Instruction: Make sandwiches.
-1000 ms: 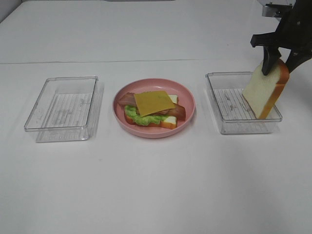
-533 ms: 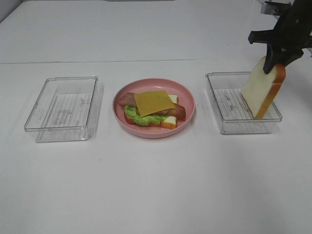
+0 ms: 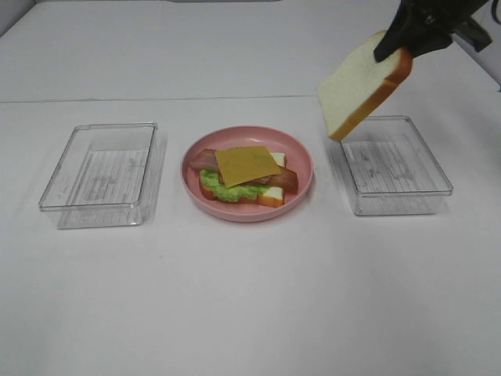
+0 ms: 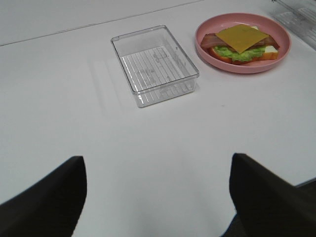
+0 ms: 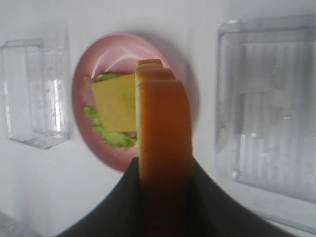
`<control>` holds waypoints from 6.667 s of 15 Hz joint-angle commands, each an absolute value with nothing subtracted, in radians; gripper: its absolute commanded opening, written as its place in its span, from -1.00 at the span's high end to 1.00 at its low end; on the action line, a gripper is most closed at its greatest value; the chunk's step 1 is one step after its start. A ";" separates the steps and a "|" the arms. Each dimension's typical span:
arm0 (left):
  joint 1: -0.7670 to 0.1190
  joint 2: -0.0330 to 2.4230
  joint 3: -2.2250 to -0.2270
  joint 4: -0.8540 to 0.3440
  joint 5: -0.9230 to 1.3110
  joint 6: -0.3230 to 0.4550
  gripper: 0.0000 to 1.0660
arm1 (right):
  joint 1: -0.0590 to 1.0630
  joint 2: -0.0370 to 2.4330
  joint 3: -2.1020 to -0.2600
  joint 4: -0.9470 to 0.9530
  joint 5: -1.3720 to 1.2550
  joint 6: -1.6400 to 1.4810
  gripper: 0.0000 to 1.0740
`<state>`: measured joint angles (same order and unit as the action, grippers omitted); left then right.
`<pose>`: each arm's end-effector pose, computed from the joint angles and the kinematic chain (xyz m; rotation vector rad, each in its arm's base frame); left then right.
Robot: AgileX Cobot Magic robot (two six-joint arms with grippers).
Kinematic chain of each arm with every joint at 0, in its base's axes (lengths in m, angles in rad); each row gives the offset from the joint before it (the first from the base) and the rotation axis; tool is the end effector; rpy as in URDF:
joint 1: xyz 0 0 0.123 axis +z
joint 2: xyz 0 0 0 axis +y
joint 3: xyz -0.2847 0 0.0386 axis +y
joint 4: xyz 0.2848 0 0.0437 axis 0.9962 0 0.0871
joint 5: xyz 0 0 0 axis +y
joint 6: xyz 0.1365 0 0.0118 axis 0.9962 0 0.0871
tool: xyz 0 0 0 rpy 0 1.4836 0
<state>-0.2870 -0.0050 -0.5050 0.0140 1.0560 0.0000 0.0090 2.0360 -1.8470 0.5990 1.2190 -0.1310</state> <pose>0.0629 -0.0168 0.2766 0.2901 2.0126 -0.1641 0.4855 0.0769 0.2390 -0.0004 2.7512 0.8097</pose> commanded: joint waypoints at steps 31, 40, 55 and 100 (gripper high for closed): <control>-0.287 -0.029 -0.499 0.016 1.046 0.000 -0.42 | 0.268 2.027 -1.521 0.521 0.880 -0.167 -0.59; -0.287 -0.029 -0.499 0.016 1.046 0.000 -0.42 | 0.268 1.624 -1.481 0.258 1.162 -0.127 -0.58; -0.287 -0.029 -0.499 -0.009 1.046 0.028 -0.42 | 0.268 0.368 -0.557 0.113 1.143 -0.120 -0.58; 0.093 -0.027 -0.499 -0.011 1.045 0.025 -0.42 | 0.035 -0.020 -0.507 0.140 1.067 -0.165 -0.58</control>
<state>0.0910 -0.0050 -0.5050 -0.0080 1.0560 0.0260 0.0360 -0.0080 -0.5080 0.1420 1.0750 -0.1610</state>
